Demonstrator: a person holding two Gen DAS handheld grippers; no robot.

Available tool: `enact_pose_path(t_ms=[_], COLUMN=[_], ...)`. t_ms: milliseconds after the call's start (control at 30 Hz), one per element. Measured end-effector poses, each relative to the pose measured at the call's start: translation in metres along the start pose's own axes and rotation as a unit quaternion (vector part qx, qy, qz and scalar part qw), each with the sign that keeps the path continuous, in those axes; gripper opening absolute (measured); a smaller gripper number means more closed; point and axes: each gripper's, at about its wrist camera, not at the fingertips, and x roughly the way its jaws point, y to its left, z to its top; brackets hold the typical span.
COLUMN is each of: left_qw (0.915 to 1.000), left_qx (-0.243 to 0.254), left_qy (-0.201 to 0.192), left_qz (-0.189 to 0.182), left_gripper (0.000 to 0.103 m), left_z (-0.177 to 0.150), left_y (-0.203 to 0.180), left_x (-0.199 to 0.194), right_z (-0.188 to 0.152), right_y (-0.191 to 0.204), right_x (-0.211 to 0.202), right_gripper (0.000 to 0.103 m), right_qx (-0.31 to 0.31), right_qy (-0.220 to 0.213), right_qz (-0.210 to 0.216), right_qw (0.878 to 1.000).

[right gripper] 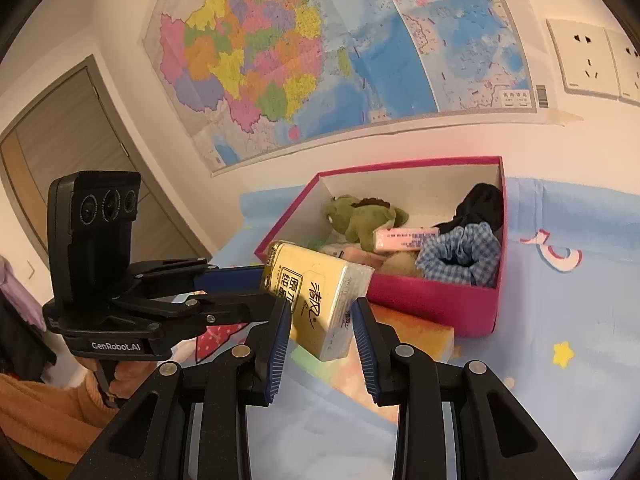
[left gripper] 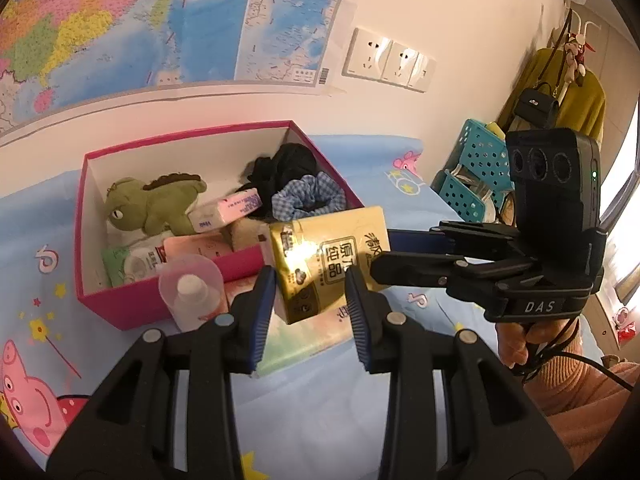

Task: Organize soft objects
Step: 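Carry the yellow tissue pack over the pink box, then lower the yellow tissue pack into the box and open the right tool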

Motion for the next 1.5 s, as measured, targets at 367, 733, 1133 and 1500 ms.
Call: enact_pose_path(t_ms=[367,733,1133,1500], left_qw=[0.9998,0.9994,0.9987,0.998], left_qx=[-0.009,-0.028,-0.044,-0.055], left_qy=[-0.006,-0.005,-0.004,0.008], left_qz=[0.017,0.019,0.025,0.031], left_gripper=[0.037,0.037,0.037,0.037], left_z=[0.018,0.033,0.04,0.043], left_y=[0.017,0.041,0.055,0.071], left_x=[0.005,0.013,0.016,0.03], right_z=[0.022,0.039,0.051,0.052], right_y=[-0.001,0.002,0.001,-0.006], right_x=[0.017,0.033,0.046,0.063], right_gripper=[0.033,0.033,0.033,0.033], right_qx=[-0.008,-0.017,-0.015,-0.004], right_qy=[-0.001,0.0,0.004,0.017], right_qz=[0.0,-0.003,-0.007,-0.007], right_qw=[1.0,1.0,1.0,1.0])
